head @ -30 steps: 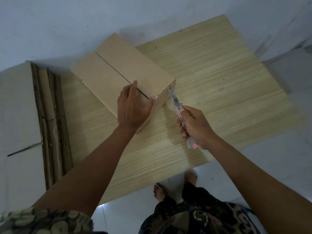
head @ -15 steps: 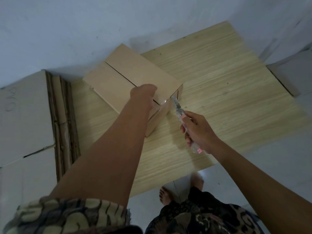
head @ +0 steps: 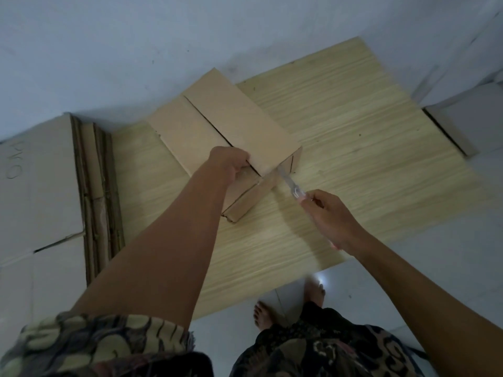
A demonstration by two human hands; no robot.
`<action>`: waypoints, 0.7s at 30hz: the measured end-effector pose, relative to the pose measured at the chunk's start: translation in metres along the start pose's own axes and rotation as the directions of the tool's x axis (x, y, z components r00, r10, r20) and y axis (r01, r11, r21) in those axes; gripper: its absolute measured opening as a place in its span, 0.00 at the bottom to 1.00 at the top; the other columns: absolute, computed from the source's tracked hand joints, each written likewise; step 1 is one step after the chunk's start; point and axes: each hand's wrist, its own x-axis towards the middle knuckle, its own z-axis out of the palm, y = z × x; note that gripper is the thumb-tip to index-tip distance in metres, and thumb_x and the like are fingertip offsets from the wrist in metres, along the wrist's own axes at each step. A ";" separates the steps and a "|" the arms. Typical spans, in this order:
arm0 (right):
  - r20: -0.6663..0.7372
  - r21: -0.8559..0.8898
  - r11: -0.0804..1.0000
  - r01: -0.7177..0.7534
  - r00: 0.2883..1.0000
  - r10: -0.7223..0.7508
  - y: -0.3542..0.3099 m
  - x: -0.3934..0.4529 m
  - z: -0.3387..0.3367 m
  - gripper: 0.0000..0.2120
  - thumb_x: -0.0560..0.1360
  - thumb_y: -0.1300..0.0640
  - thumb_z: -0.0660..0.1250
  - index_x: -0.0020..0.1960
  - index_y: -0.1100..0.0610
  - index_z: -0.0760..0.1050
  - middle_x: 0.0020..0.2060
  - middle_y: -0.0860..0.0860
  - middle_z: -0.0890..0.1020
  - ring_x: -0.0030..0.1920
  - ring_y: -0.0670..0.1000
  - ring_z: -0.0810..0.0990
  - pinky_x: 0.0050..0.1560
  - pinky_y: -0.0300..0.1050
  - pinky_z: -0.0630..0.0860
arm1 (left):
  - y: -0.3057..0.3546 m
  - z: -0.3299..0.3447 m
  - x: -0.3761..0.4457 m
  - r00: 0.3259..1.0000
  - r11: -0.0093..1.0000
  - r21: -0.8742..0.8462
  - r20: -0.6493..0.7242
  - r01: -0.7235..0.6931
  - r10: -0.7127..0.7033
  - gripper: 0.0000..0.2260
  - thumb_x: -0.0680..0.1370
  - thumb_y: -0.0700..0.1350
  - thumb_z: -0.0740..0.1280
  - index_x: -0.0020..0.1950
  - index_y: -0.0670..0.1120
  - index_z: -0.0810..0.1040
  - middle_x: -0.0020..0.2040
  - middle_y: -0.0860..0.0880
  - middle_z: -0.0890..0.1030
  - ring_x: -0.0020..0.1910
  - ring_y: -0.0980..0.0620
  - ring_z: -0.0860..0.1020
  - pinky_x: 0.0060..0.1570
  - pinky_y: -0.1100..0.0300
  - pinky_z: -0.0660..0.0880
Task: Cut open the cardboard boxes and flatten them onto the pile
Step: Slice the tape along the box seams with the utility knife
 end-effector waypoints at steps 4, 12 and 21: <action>0.066 0.000 1.000 0.028 0.997 -0.028 0.006 -0.010 -0.002 0.12 0.80 0.45 0.66 0.45 0.53 0.76 0.31 0.46 0.73 0.31 0.46 0.71 0.36 0.46 0.70 | 0.000 0.003 -0.003 0.999 0.997 0.078 0.029 -0.026 0.024 0.11 0.79 0.40 0.70 0.39 0.45 0.73 0.37 0.47 0.76 0.32 0.56 0.72 0.17 0.71 0.65; 0.275 0.078 0.997 0.008 0.961 -0.029 -0.010 -0.024 0.007 0.04 0.81 0.55 0.67 0.50 0.55 0.77 0.38 0.49 0.83 0.30 0.47 0.79 0.32 0.42 0.74 | -0.005 0.018 0.003 0.993 0.987 0.112 0.028 -0.116 0.114 0.14 0.81 0.41 0.69 0.36 0.43 0.72 0.34 0.47 0.75 0.33 0.52 0.75 0.23 0.67 0.68; 0.233 0.064 0.987 -0.144 0.964 0.126 -0.033 -0.018 0.005 0.15 0.81 0.50 0.65 0.41 0.58 0.78 0.34 0.56 0.81 0.30 0.52 0.77 0.34 0.46 0.71 | -0.014 0.019 0.003 0.986 0.976 0.139 -0.001 -0.165 0.167 0.11 0.79 0.48 0.69 0.48 0.39 0.80 0.47 0.40 0.85 0.50 0.43 0.85 0.52 0.52 0.80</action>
